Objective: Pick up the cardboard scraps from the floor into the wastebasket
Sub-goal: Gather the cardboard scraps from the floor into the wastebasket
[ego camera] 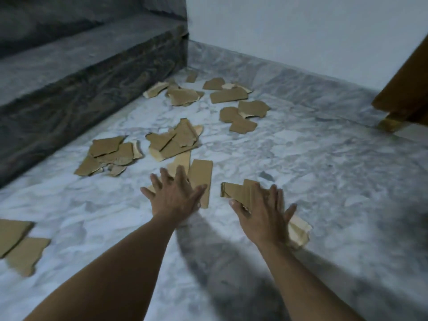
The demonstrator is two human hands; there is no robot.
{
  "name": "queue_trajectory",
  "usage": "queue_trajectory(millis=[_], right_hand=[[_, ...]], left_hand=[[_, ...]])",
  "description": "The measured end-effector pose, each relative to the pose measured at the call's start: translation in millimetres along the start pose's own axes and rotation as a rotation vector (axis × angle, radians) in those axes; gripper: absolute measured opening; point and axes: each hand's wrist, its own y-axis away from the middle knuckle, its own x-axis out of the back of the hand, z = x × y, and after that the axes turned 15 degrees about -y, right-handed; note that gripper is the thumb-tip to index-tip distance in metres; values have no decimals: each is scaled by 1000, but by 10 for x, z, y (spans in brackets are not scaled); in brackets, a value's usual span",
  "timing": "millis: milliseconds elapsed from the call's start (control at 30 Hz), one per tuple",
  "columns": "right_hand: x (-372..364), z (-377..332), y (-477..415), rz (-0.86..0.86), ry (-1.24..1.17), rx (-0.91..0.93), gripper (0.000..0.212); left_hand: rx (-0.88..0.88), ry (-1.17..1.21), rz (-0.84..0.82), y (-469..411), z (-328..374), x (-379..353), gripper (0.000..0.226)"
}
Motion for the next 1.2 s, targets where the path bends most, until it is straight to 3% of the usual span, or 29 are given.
queue_trajectory(millis=[133,233,433,533,667,767,900,967,1067,1200], right_hand=[[-230,-441,-504,-14,-142,62,91],[-416,-797,-808,-18,-249,96,78],[-725,-1447,-1224,22,-766,191,55],[-742,-1720,-1597,46,-559,298,63],[-785,-2071,-2121,-318,-142,200,91],[-858,-2154,-2186,-495,-25,242,81],[-868,-1935,-1920,-395,-135,495,37],[-777,-1809,-1813,-380,-142,534,46],[-627,-1693,-1694,-396,35,354,74],[-531,-1627,-1391,-353,123,289,63]], left_hand=[[107,267,233,-70,-105,-141,87],[150,313,339,-233,-172,-124,82],[87,259,163,-274,-269,-20,116],[44,121,88,-230,-251,-14,129],[64,105,88,-316,-255,9,119],[137,128,115,-326,-262,-16,99],[191,152,187,-335,-252,-109,78],[166,155,233,-340,-238,-125,75],[211,149,261,-303,-264,-117,83],[459,138,-5,-88,-368,-90,116]])
